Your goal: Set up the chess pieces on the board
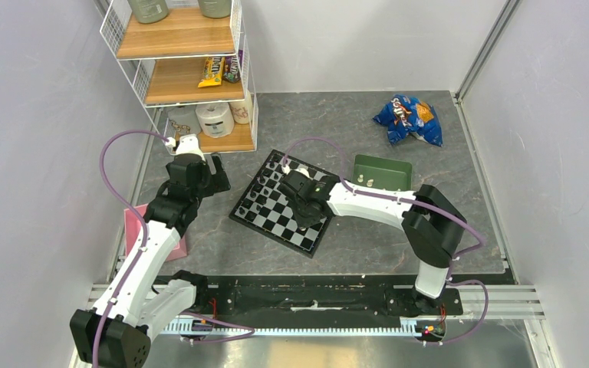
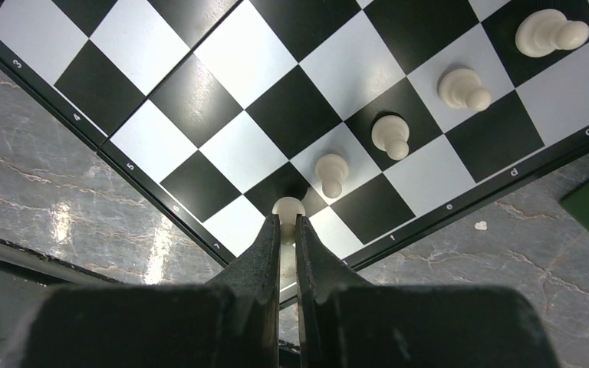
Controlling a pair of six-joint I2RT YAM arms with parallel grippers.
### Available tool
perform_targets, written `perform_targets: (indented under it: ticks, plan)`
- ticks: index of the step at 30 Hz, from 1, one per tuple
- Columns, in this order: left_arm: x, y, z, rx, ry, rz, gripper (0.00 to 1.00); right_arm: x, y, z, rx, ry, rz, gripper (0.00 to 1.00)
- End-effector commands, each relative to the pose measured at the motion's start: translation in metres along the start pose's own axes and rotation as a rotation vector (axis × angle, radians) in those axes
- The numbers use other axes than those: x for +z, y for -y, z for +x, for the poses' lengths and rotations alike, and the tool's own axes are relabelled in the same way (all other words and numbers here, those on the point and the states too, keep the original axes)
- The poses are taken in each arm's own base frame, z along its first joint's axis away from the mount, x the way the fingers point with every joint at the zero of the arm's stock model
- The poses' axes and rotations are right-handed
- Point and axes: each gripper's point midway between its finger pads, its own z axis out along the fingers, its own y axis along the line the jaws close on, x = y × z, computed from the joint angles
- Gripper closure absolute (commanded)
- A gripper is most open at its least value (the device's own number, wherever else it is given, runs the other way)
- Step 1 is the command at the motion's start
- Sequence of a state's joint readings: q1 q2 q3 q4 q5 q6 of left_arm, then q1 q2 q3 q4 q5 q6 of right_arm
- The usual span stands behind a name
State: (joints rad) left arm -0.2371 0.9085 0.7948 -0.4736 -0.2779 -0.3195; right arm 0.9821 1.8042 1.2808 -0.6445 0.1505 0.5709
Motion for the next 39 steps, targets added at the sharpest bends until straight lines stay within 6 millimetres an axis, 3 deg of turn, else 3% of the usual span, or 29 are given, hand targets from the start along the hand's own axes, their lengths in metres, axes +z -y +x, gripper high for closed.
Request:
perform_targets:
  ticks: [1,19,26,32,39]
  plan:
    - [-0.001,0.000,-0.005,0.014,0.023,0.010,0.05,-0.003,-0.010,-0.015,-0.015,0.032,-0.022,1.00]
    - [-0.001,0.000,-0.004,0.017,0.020,0.007,0.06,0.004,-0.013,-0.011,-0.029,0.004,-0.031,1.00]
    - [0.000,0.000,-0.004,0.016,0.019,0.009,0.05,0.002,-0.014,-0.012,-0.031,0.009,-0.036,0.89]
    - [0.000,0.000,-0.004,0.016,0.019,0.011,0.06,-0.007,-0.019,-0.019,-0.032,0.025,-0.061,0.61]
    - [-0.001,0.000,-0.004,0.017,0.020,0.009,0.05,-0.049,-0.031,-0.046,-0.048,0.108,-0.126,0.24]
